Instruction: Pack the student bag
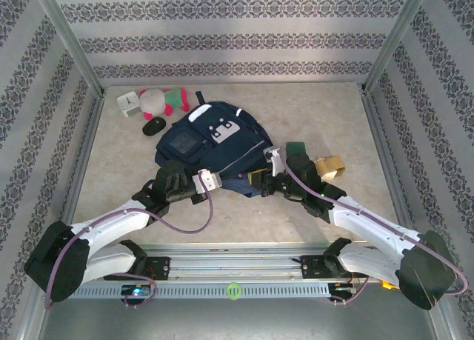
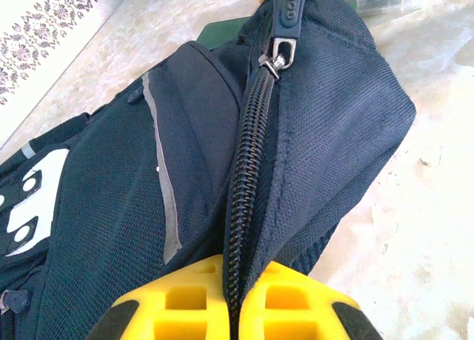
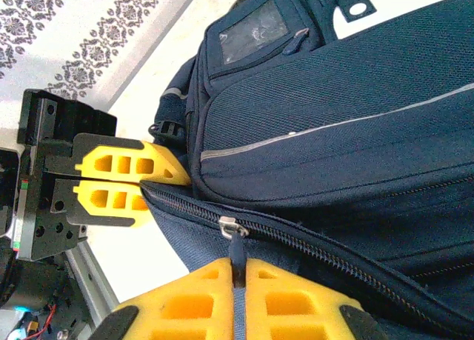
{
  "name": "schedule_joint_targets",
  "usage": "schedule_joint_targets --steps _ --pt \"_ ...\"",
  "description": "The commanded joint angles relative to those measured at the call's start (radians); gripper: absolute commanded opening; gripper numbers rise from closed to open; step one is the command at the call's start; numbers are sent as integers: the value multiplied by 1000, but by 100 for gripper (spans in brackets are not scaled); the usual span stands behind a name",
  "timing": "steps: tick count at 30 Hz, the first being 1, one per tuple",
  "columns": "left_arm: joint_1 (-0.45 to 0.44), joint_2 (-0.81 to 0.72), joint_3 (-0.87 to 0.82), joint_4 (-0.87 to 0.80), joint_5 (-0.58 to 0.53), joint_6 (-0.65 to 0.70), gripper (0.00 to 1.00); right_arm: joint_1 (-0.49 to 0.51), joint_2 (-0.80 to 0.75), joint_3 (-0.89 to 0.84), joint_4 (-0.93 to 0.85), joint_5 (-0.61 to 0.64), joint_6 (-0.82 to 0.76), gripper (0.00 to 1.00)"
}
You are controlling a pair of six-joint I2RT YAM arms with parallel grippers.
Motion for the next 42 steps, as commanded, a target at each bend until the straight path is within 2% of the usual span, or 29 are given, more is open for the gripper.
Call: schedule_joint_targets --steps 1,19,21,26,28,33,36,39,41,42 --pt "-1 -3 44 104 9 4 0 3 15 -3 22 -25 -17 11" --pt "-1 -3 56 67 16 45 0 -23 83 58 1 -117 -61 21" --pt "0 -5 56 65 16 47 0 -25 94 69 0 -127 -65 20" --pt "0 -10 56 61 5 52 0 -27 117 92 -37 -146 -79 4" --pt "0 -15 53 50 -8 57 0 -30 115 103 -96 -131 -97 0" --pt "6 -48 38 -22 -53 91 0 -112 77 132 -322 -83 -157 0" --pt "12 -79 29 -71 -75 98 0 -173 57 122 -369 -103 -184 0" --pt "13 -101 37 -137 -91 110 0 -185 67 135 -393 -158 -224 0" --pt "14 -111 47 -173 -67 116 6 -178 79 143 -379 -220 -230 0" --pt "13 -113 58 -198 -38 113 16 -167 83 143 -364 -241 -230 0"
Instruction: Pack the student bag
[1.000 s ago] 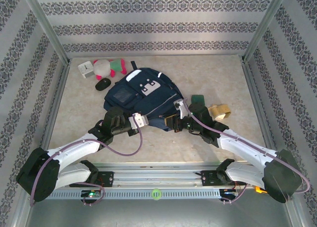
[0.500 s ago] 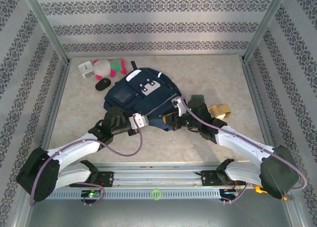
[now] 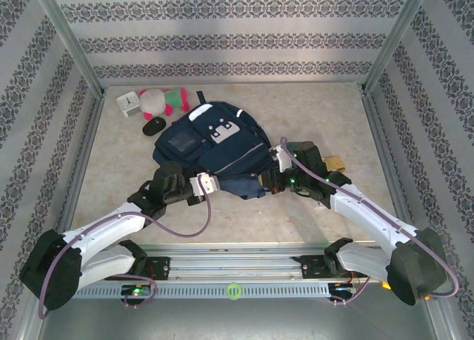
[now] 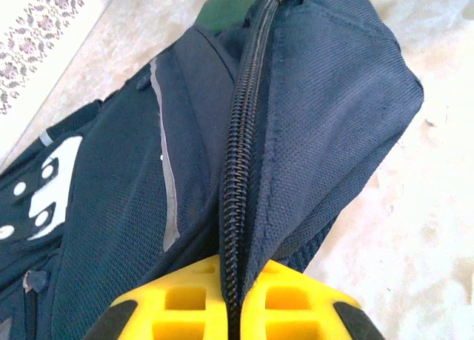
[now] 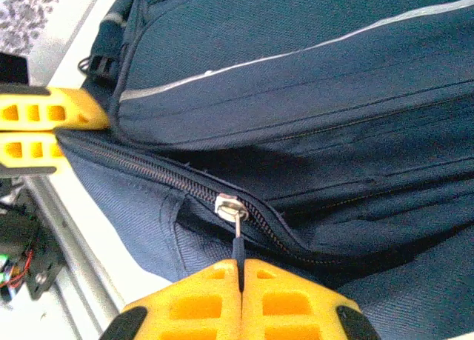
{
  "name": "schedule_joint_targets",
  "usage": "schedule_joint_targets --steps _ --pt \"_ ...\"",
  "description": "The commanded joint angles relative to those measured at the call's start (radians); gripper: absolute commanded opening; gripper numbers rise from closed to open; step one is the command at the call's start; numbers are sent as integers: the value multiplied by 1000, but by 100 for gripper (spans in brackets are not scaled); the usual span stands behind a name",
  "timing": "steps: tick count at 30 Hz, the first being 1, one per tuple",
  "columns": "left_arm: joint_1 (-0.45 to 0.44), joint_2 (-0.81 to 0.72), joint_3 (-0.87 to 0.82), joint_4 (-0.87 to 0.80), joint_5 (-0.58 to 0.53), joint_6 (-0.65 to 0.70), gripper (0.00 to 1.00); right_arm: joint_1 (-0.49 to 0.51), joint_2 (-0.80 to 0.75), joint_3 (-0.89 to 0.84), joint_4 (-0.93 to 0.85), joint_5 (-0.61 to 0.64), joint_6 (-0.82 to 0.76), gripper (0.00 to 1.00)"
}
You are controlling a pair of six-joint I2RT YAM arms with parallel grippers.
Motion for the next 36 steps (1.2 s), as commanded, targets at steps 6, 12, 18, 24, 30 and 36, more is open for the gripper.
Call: schedule_joint_targets --steps 6,12,18,24,30,36 --pt "-54 15 166 -151 116 -107 68 35 35 23 -6 -97 -44 0" --pt "-165 159 193 -58 99 -212 70 43 50 8 -9 -104 -57 0" --pt "-199 312 185 53 116 -273 68 46 69 6 -15 -99 -60 0" --pt "-200 378 155 203 72 -345 9 54 102 3 -24 -63 -59 0" --pt "-200 345 118 303 123 -384 0 69 152 9 -13 -49 -67 0" --pt "-200 313 122 280 125 -357 0 89 184 18 -17 -29 -74 13"
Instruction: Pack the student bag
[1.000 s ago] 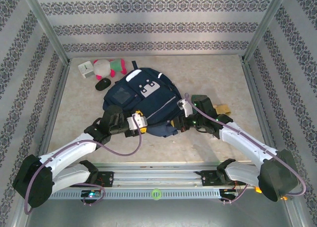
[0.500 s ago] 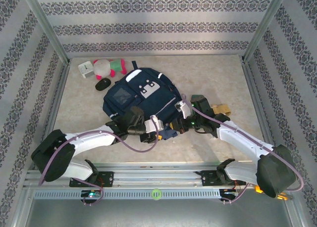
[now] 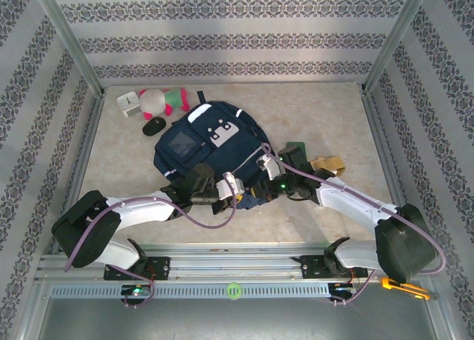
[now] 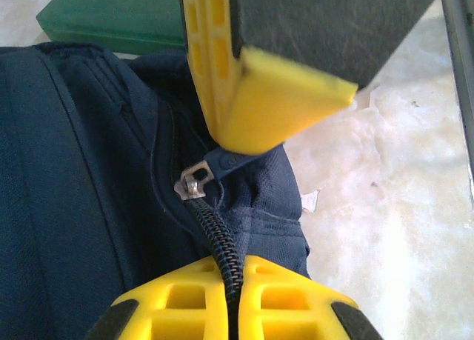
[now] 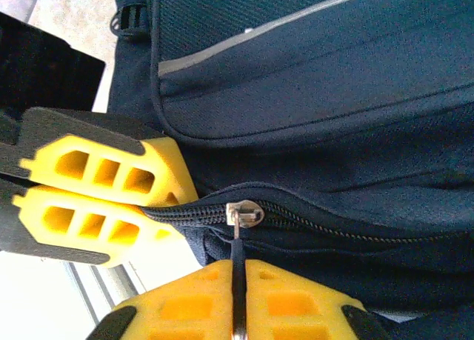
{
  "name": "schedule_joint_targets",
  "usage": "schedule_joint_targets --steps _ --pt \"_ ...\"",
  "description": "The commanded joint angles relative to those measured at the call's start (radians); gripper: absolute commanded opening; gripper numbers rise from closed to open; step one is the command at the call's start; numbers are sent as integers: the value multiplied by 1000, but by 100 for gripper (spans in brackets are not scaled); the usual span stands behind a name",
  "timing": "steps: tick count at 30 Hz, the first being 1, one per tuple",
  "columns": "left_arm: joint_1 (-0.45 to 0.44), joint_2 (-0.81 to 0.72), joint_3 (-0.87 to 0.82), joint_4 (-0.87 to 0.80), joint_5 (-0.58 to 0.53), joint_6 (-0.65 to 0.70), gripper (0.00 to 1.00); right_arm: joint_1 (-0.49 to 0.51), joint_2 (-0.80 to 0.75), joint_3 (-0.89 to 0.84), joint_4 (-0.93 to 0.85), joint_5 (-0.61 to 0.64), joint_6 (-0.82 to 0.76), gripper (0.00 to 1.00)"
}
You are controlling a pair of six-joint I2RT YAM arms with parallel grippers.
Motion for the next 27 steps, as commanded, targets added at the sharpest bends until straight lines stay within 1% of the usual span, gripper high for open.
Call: schedule_joint_targets --steps 1,4,7,9,11,12,15,17,20,22,25,26,27 --pt "-8 -53 12 105 32 -1 0 18 21 18 -11 29 -20 13" --pt "-8 -62 15 99 39 3 0 22 31 24 -11 38 -19 17" --pt "-8 -66 19 93 45 10 0 26 38 30 -12 44 -19 18" --pt "-8 -71 19 91 46 10 0 27 40 35 -13 49 -21 12" --pt "-8 -74 23 68 34 22 0 26 36 46 -47 101 -22 1" --pt "-7 -81 23 47 24 34 0 20 29 53 -74 125 -23 0" --pt "12 -120 13 -58 -12 93 0 -43 -15 52 -149 139 -12 0" --pt "51 -163 9 -177 -19 135 0 -99 -58 39 -191 112 -12 0" --pt "114 -245 14 -376 -31 213 0 -152 -100 32 -237 72 -34 0" --pt "154 -298 20 -495 -49 264 0 -161 -104 34 -252 50 -41 0" --pt "211 -361 35 -642 -69 326 1 -150 -77 47 -243 -21 -20 0" --pt "218 -376 39 -683 -70 344 4 -135 -67 52 -227 -52 -3 0" --pt "220 -386 44 -705 -70 354 10 -115 -62 56 -210 -70 4 0"
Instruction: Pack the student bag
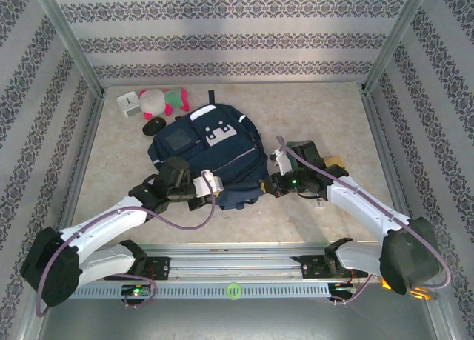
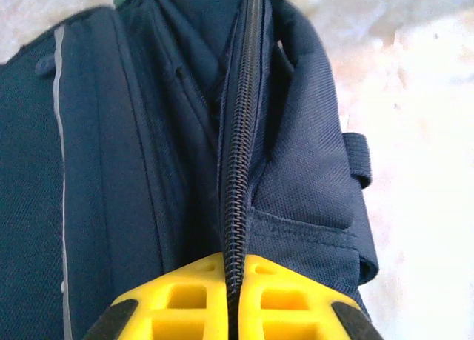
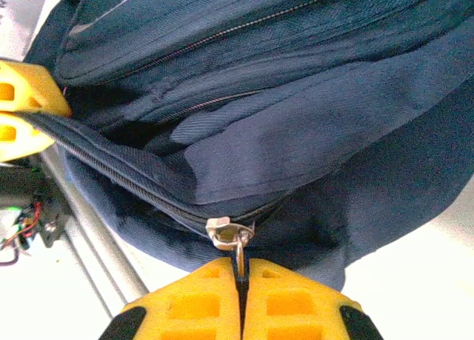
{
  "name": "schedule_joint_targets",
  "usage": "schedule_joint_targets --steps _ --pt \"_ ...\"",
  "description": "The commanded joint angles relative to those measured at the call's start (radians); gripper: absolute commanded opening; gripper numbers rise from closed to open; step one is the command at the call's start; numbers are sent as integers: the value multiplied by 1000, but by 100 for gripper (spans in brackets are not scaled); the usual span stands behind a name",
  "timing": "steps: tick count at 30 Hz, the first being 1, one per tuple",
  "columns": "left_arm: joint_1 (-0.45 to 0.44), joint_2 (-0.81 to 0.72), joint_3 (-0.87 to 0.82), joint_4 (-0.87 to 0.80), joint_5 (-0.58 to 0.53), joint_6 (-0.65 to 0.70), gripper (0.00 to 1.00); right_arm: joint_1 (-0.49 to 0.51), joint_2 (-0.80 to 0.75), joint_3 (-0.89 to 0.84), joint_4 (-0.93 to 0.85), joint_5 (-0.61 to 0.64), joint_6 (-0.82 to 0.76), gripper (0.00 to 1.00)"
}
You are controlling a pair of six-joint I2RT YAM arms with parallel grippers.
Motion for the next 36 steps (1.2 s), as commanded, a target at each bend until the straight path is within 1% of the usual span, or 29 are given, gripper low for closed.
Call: schedule_joint_targets --steps 1,2,3,5,9,13,15,16,17,18,19,20,21,22,24,27,30,32,33,34,35,36 --pt "44 -47 38 -254 -51 97 21 36 19 20 -31 -36 31 0" --pt "44 -53 46 -262 -22 86 35 59 21 26 -13 -49 35 0" --pt "40 -58 55 -259 -1 66 46 76 23 29 4 -63 45 0" --pt "9 -59 72 -214 27 -8 59 103 27 34 41 -95 76 0" --pt "-113 0 102 -96 -4 -112 66 139 29 41 53 -101 86 0" --pt "-213 133 113 84 -65 -203 70 158 34 47 50 -108 85 0" --pt "-246 202 121 160 -122 -238 69 170 38 54 44 -124 77 0" --pt "-251 238 130 184 -134 -255 65 176 37 59 41 -126 74 0" --pt "-252 270 141 191 -143 -259 52 178 35 61 37 -126 72 0" --pt "-252 288 152 178 -151 -253 36 177 31 61 33 -123 70 0" --pt "-252 296 158 157 -162 -235 22 171 25 63 22 -112 71 0" --pt "-249 286 152 137 -169 -207 10 155 21 59 9 -99 75 0" --pt "-241 266 137 116 -167 -175 2 133 17 52 -1 -91 84 0" --pt "-228 227 119 86 -152 -134 0 100 14 37 -7 -97 91 0" --pt "-183 141 85 5 -107 -68 0 36 9 -1 -10 -100 98 0" --pt "-90 5 70 -193 -38 45 0 -26 17 -23 1 -111 80 0" --pt "-37 -70 72 -388 -80 175 0 -17 45 0 45 -145 99 0" --pt "-5 -100 70 -462 -105 216 1 21 57 20 61 -152 99 0" --pt "1 -116 68 -470 -109 220 4 45 64 28 65 -151 100 0" --pt "2 -129 68 -461 -105 210 11 65 72 34 72 -152 102 0" --pt "2 -134 73 -441 -83 180 22 88 83 41 79 -153 107 0" --pt "1 -134 83 -416 -47 142 38 108 92 46 88 -154 110 0"
